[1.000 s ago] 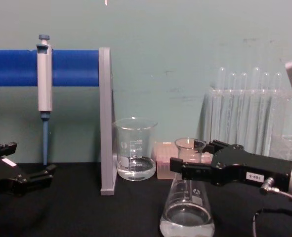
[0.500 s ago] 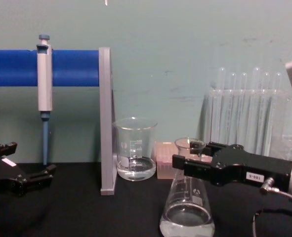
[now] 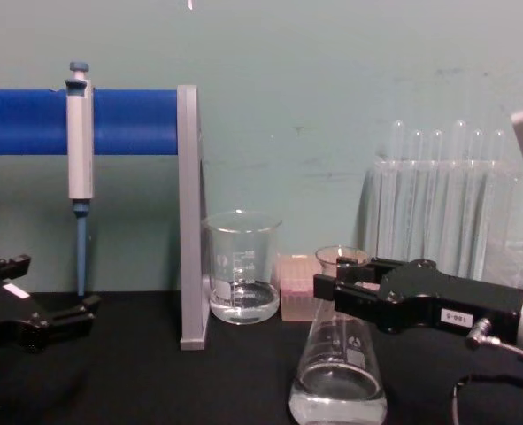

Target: Grasp the erlenmeyer flask with one hand, shake it three times, then place it back.

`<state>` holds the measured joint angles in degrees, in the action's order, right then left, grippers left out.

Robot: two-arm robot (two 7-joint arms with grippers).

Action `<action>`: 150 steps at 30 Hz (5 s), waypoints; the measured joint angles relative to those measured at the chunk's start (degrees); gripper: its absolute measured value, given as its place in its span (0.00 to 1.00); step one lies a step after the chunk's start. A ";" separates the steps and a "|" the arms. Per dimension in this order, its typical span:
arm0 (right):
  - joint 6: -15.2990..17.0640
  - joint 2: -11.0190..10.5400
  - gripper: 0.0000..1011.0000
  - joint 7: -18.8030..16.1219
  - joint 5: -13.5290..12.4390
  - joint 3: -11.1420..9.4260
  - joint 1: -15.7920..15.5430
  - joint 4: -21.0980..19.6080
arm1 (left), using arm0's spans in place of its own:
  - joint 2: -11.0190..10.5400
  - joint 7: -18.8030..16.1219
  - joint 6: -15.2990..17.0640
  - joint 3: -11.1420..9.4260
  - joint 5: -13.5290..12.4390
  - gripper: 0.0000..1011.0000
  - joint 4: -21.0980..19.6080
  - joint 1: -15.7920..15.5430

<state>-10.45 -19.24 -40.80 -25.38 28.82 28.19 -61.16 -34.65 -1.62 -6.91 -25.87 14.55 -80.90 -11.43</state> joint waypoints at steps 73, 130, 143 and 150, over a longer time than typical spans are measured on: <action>8.06 -1.38 0.44 22.01 4.37 -10.52 -18.17 -32.38 | 0.00 0.00 0.00 0.00 0.00 0.99 0.00 0.00; 2.17 -7.53 0.44 3.97 -2.50 -2.06 -13.56 -31.06 | 0.00 0.00 0.00 0.00 0.00 0.99 0.00 0.00; 1.14 -4.61 0.44 18.74 3.19 -7.30 -17.88 -33.18 | 0.00 0.00 0.00 0.00 0.00 0.99 0.00 0.00; 2.82 -2.39 0.44 26.99 6.63 -11.10 -20.02 -34.06 | 0.00 0.00 0.00 0.00 0.00 0.99 0.00 0.00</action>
<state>-7.63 -21.63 -13.81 -18.74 17.72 8.18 -95.23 -34.65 -1.62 -6.91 -25.86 14.55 -80.90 -11.43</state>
